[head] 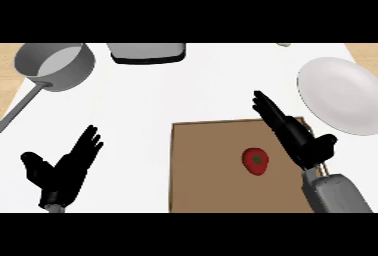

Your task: Pick the tomato from the tray and place it in the plate

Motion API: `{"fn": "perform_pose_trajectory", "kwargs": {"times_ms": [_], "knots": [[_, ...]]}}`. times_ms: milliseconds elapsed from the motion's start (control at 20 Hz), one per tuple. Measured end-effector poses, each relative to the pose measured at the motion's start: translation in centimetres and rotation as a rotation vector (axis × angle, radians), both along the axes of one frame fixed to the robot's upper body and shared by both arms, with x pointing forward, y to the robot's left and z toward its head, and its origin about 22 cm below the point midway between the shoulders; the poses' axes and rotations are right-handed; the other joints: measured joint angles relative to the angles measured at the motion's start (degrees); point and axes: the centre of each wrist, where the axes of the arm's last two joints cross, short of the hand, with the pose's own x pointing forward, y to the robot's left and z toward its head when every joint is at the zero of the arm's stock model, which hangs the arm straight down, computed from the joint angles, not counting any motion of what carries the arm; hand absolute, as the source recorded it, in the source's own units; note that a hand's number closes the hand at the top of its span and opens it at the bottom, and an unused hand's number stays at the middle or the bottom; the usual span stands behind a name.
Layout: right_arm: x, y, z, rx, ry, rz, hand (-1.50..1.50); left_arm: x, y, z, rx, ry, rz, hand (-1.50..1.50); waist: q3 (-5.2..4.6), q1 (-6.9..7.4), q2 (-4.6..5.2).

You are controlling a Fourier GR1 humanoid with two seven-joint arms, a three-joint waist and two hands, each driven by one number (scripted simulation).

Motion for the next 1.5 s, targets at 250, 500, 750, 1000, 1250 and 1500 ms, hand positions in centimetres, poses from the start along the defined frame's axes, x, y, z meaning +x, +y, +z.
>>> {"fn": "perform_pose_trajectory", "kwargs": {"times_ms": [250,500,750,1000,1250,1500], "knots": [[0.4,0.7,-3.3,-0.121,0.33,0.186,-1.5,2.8,-0.7,4.4,0.125,-0.231,-0.151,0.0,-1.05,3.96,0.67],[2.1,1.7,-1.9,-0.519,0.397,0.525,-1.5,5.0,-2.7,8.8,0.214,-0.457,-0.325,0.0,-1.49,8.0,0.85],[4.8,4.7,2.3,-0.831,0.245,0.82,-1.5,5.9,-3.8,10.4,0.263,-0.546,-0.401,0.0,-1.41,8.01,0.59],[7.3,8.6,4.4,-1.004,0.145,0.977,-1.5,6.4,-3.6,10.8,0.293,-0.565,-0.391,0.0,-1.44,5.91,0.24],[9.4,11.2,5.5,-1.131,0.185,1.051,-1.5,6.2,-2.9,10.3,0.301,-0.561,-0.368,0.0,-1.52,3.97,-0.26],[11.1,12.3,5.9,-1.213,0.309,1.104,-1.5,6.0,-2.5,10.3,0.313,-0.561,-0.357,0.0,-1.56,3.2,-0.49]]}}
